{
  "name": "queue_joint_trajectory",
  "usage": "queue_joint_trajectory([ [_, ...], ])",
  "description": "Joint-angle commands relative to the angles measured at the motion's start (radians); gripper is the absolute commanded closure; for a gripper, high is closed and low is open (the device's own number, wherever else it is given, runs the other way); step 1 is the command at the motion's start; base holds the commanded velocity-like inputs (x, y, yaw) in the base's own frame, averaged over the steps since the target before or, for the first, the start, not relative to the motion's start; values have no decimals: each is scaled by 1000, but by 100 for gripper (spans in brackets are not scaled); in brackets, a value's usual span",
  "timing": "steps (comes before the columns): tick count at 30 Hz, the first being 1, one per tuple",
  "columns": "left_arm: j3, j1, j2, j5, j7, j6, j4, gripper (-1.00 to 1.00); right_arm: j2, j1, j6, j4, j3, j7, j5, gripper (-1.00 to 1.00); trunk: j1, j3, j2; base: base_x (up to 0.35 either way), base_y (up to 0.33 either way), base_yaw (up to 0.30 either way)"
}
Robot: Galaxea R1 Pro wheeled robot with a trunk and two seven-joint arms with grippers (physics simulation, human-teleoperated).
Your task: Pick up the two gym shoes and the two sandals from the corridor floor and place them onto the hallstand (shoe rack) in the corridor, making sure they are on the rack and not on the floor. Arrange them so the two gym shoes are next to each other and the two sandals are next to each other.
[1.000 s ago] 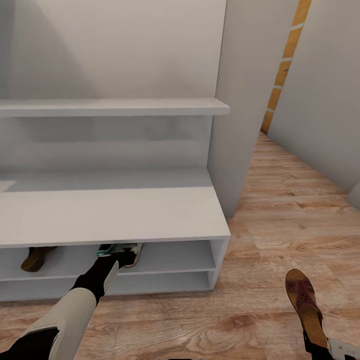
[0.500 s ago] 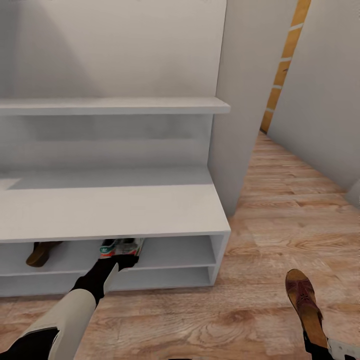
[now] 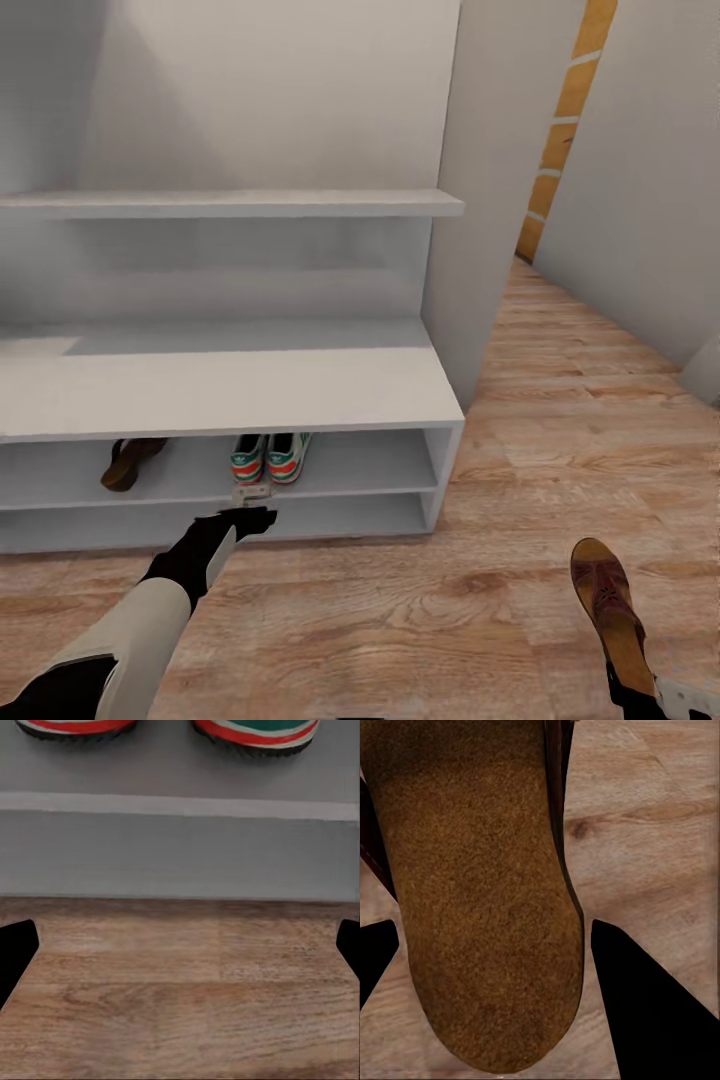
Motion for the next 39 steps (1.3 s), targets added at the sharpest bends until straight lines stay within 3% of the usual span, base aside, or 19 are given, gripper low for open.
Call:
queue_joint_trajectory([
  [1,8,0,-1,-9,-5,-3,-1,-100,1,-1,-4,0,-9,11,4,100,-1,-1,0,-316,167,0],
  [11,13,40,3,-4,-6,-55,-2,-100,1,-1,-4,1,-9,11,4,100,-1,-1,0,-289,219,0],
  [14,16,73,11,-3,-7,-110,-1,-100,1,-1,-4,2,-9,11,4,100,-1,-1,0,-279,235,0],
  [15,17,104,24,-3,-15,-162,-1,-100,1,-1,-4,3,-9,11,4,100,-1,-1,0,-278,237,0],
  [20,24,206,65,5,-63,-288,-1,-100,1,-1,-5,6,-8,11,4,100,-1,-1,0,-277,237,0],
  [24,44,290,101,38,-97,-404,0,-100,1,-1,-5,7,-7,11,4,100,-1,-1,0,-256,239,0],
  [27,73,381,146,104,-137,-512,1,-100,2,-1,-6,8,-6,12,5,100,-1,-1,0,-209,254,0],
  [30,85,443,172,155,-167,-561,6,-100,2,-1,-7,10,-6,12,6,100,-1,-1,0,-137,280,0],
  [34,88,505,191,194,-178,-628,14,-100,2,-1,-7,11,-5,12,7,100,-1,-1,0,-51,296,0],
  [39,89,565,201,207,-181,-683,9,-100,6,-1,-7,9,-4,12,6,100,-1,-1,0,-9,305,0],
])
